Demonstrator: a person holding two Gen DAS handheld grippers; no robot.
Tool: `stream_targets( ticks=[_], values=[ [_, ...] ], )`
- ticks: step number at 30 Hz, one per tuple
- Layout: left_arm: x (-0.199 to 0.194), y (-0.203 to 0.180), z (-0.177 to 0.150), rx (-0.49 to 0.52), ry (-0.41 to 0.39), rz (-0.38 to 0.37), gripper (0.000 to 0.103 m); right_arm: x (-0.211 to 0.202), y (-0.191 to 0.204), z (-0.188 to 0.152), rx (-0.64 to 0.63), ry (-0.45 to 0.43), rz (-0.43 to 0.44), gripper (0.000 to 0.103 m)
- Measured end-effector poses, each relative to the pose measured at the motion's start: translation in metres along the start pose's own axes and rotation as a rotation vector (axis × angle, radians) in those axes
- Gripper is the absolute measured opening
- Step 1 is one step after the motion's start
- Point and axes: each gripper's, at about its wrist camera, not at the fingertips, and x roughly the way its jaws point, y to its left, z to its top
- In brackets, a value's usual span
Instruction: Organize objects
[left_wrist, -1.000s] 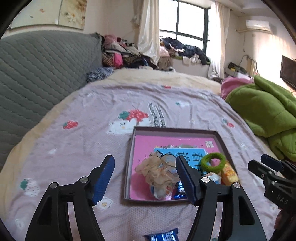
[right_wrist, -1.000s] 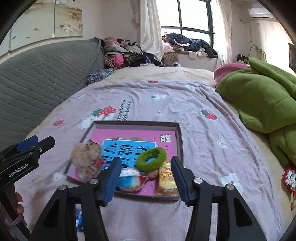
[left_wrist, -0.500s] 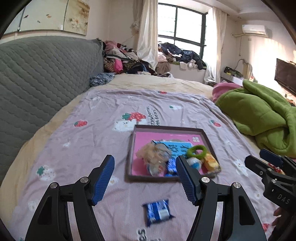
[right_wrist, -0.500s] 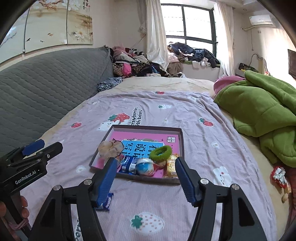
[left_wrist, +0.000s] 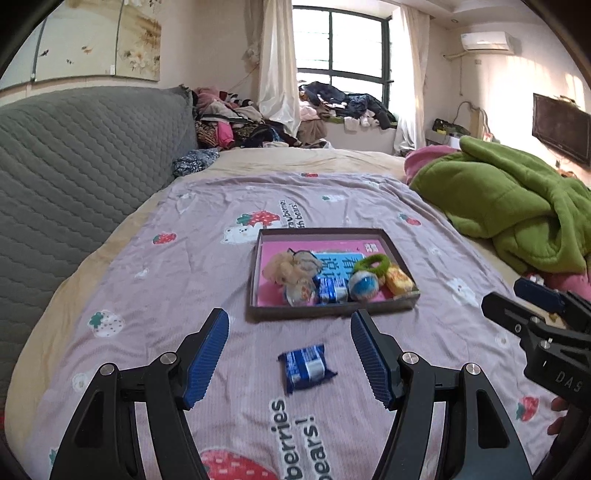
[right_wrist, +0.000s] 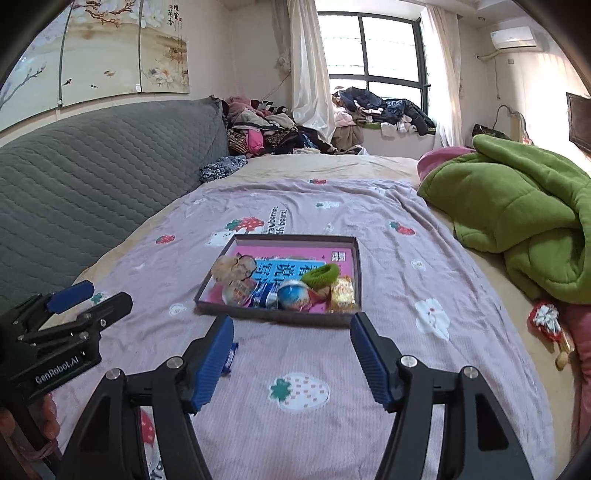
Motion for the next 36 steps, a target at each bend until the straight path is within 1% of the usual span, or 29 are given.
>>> stream_targets(
  ticks=[5,11,16,19,22,26,36],
  values=[
    [-0.013,-0.004,-0.019,0.006,-0.013,-0.005,0.070,-0.011,0.003,-0.014,-0.004,-0.003,0.001,0.065],
    [-0.024,-0.009,-0.038,0.026,-0.021,0.014,0.070,-0.017,0.007,-0.029,-0.008,-0.004,-0.007,0.065],
    [-0.029,-0.005,-0.046,0.001,-0.025,0.000,0.070,-0.016,0.010,-0.043,-0.012,0.009,-0.011,0.065],
    [-0.029,-0.003,-0.051,-0.004,-0.021,0.012,0.070,-0.013,0.012,-0.051,-0.033,0.008,-0.026,0.065],
    [-0.028,0.000,-0.056,-0.012,-0.009,0.016,0.070,-0.008,0.011,-0.060,-0.021,0.012,-0.020,0.065],
    [-0.025,0.004,-0.063,-0.013,0.000,0.018,0.070,0.000,0.008,-0.071,-0.024,0.021,-0.041,0.065],
    [-0.008,0.008,-0.079,-0.041,0.035,0.003,0.070,0.011,0.002,-0.086,-0.013,0.050,-0.038,0.065]
  ],
)
